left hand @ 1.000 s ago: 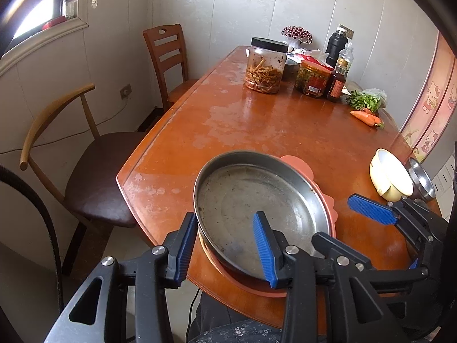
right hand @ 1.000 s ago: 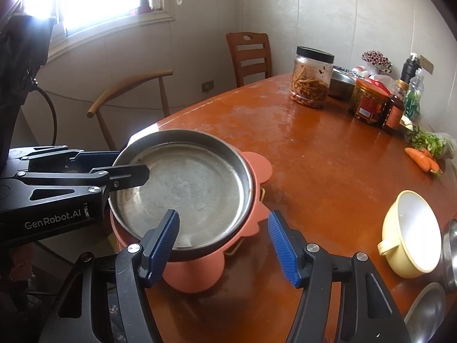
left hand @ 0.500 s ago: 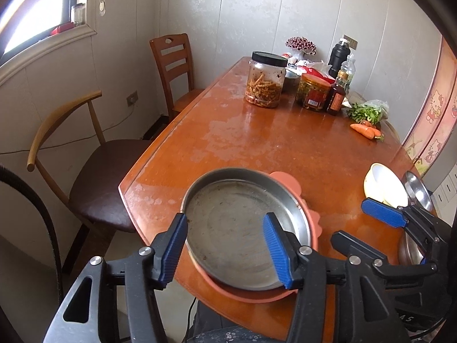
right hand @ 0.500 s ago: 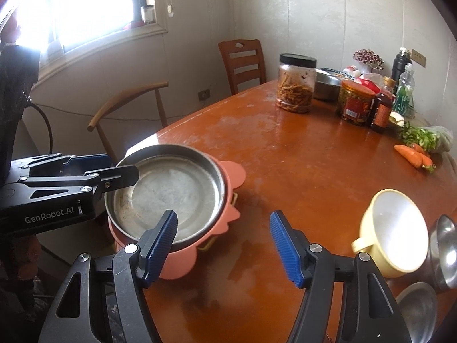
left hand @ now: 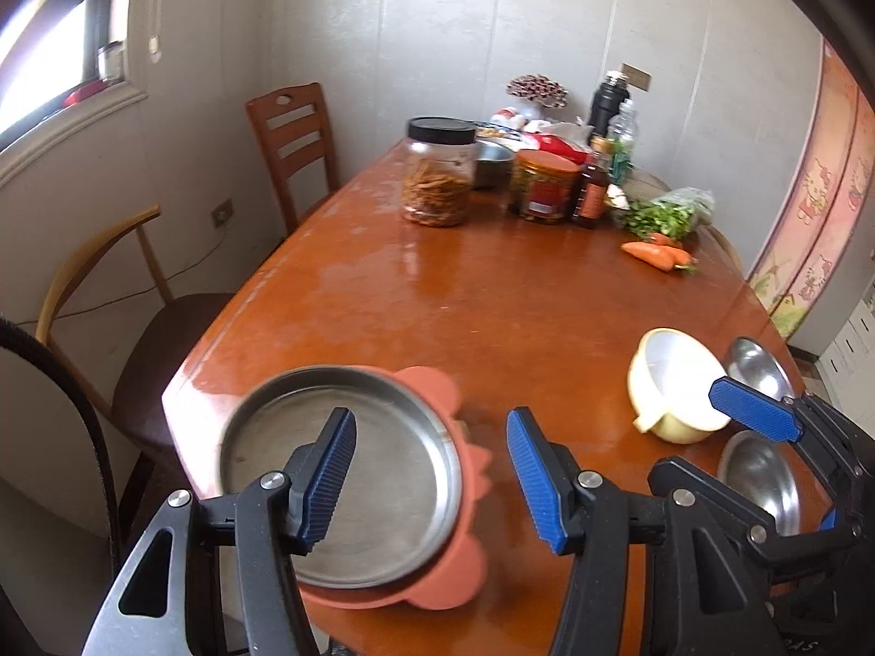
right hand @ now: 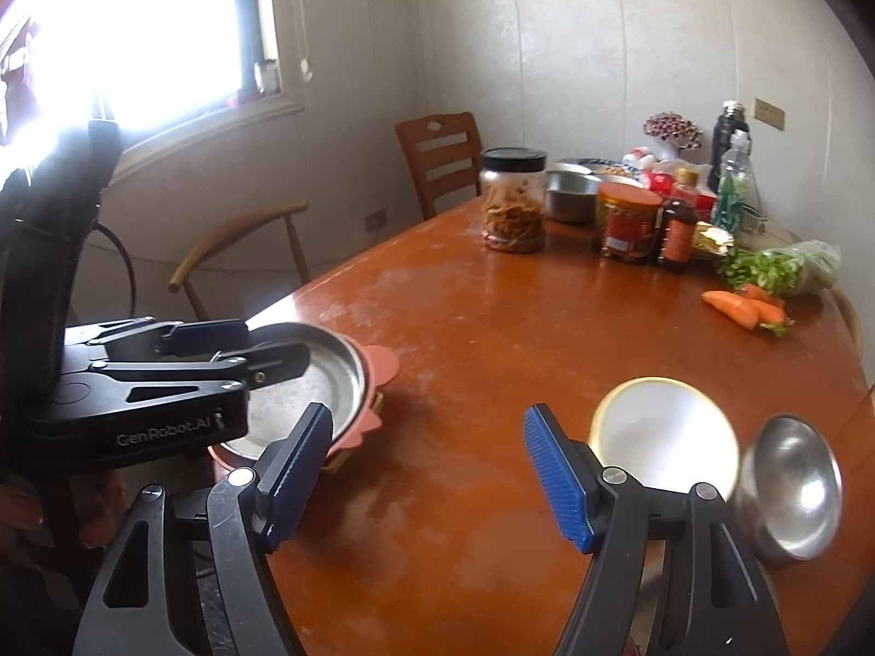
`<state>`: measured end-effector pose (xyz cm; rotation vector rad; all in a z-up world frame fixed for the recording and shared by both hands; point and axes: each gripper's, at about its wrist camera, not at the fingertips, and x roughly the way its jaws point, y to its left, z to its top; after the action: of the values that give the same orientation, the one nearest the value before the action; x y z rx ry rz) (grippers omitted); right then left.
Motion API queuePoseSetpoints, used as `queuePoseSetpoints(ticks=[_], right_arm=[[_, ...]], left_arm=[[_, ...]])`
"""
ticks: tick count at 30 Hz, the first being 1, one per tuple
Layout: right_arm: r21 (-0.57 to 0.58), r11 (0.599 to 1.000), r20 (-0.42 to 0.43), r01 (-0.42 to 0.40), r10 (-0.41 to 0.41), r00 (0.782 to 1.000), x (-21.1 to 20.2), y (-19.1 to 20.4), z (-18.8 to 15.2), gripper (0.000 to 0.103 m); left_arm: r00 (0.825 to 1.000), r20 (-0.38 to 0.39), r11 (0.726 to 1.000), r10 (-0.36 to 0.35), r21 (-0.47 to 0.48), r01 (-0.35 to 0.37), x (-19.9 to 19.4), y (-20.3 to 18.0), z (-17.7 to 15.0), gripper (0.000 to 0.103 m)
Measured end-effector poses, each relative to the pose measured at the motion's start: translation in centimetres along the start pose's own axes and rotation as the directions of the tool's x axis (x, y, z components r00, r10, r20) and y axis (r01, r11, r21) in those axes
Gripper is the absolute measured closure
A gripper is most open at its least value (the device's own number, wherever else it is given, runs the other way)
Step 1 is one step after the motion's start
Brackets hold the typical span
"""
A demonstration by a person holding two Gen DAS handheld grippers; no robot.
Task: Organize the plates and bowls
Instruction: 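Open the right tool to release the pan rim and withdraw, then move both tools to the rim of the large steel basin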
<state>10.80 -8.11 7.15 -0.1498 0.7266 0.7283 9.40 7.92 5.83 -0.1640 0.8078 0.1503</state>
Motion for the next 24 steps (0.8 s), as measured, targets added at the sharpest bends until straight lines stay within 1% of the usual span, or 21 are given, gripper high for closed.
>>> queuePoseSetpoints(ticks=[7,13,19,24], right_arm=[[0.029,0.999,0.046,0.015,-0.016,0.999,-3.1,-3.2,-0.1,0.028],[0.063,0.997,0.085,0.053,-0.058,0.995,-5.3,-6.2,-0.3,0.027],[0.107,0.989,0.094,0.100,-0.110,0.989,-6.9,-9.0,-0.7,0.027],[0.129,0.983,0.113,0.127,-0.142,0.983,-7.9,-10.1,-0.9,0.027]], left_arm=[[1.000,0.003,0.999,-0.006,0.039,0.006,-0.1,-4.0,0.7,0.046],[1.000,0.009,0.996,-0.026,0.082,0.025,-0.1,-7.1,1.1,0.045],[0.998,0.012,0.992,-0.057,0.111,0.056,0.1,-9.4,1.5,0.045],[0.996,0.013,0.987,-0.083,0.135,0.081,0.3,-10.6,2.0,0.045]])
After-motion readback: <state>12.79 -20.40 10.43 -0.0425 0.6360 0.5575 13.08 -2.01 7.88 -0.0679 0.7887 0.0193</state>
